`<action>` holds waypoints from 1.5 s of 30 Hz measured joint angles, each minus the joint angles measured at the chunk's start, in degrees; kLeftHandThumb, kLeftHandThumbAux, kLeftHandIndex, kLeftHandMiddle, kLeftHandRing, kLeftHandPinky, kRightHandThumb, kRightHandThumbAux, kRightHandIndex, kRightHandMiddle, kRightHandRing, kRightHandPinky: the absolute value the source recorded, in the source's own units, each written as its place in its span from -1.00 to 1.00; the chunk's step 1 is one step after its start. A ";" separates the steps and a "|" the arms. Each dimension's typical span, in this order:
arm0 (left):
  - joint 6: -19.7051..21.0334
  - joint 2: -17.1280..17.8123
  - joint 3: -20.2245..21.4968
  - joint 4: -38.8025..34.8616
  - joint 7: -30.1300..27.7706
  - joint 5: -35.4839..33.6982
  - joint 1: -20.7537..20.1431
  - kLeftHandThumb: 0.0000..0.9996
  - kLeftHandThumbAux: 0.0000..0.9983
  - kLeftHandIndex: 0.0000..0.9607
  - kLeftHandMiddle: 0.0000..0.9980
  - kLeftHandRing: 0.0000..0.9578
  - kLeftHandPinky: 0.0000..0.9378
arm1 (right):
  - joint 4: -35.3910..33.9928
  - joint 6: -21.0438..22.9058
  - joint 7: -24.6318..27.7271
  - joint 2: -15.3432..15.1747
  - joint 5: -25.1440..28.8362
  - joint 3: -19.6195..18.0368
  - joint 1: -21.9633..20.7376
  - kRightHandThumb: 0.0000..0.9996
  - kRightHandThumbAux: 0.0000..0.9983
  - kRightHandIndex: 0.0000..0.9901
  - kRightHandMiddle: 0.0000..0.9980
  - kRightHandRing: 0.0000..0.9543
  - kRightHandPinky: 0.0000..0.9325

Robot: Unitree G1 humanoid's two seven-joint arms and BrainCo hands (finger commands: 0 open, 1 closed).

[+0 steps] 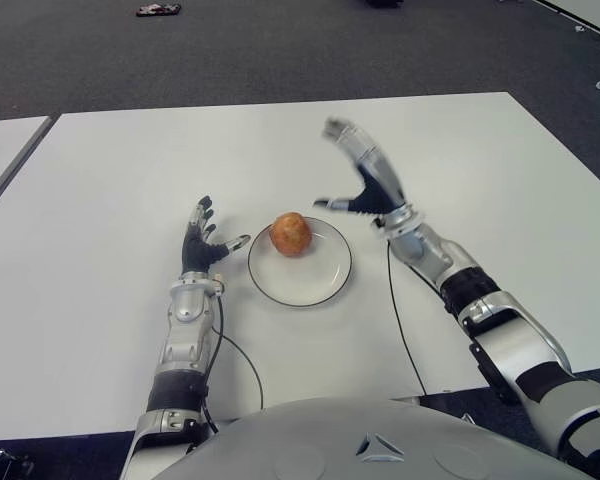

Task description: Put the apples into the plate.

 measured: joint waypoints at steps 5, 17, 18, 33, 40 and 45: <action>-0.04 0.00 0.03 0.09 0.00 -0.01 -0.01 -1.00 -0.43 -1.00 -1.00 -1.00 -0.95 | 0.19 -3.03 4.25 3.37 9.67 -4.29 0.61 -0.78 0.01 -0.99 -1.00 -1.00 -0.96; -0.09 -0.01 0.02 0.58 0.01 0.05 -0.15 -1.00 -0.42 -1.00 -1.00 -1.00 -0.93 | 1.72 -5.20 12.25 7.83 20.19 -12.49 1.00 -0.78 0.04 -0.96 -0.98 -0.99 -0.90; -0.09 -0.01 0.02 0.64 0.01 0.05 -0.15 -1.00 -0.42 -1.00 -1.00 -1.00 -0.93 | 1.77 -5.23 12.65 7.95 20.19 -12.79 1.04 -0.78 0.04 -0.96 -0.98 -0.99 -0.90; -0.52 -0.05 -0.03 0.66 0.01 0.05 -0.21 -1.00 -0.42 -1.00 -1.00 -1.00 -0.95 | 1.86 -6.06 15.49 9.23 20.08 -15.95 1.54 -0.78 0.04 -0.96 -0.98 -0.99 -0.90; -0.78 -0.06 -0.02 0.66 0.01 0.04 -0.19 -1.00 -0.43 -1.00 -1.00 -1.00 -0.96 | 1.85 -6.13 15.94 9.67 19.97 -16.60 1.81 -0.78 0.04 -0.96 -0.98 -0.99 -0.90; -1.10 -0.06 -0.02 0.61 0.00 0.03 -0.19 -1.00 -0.43 -1.00 -1.00 -1.00 -0.95 | 1.84 -6.13 16.16 9.88 19.92 -16.79 1.88 -0.78 0.04 -0.96 -0.98 -0.99 -0.90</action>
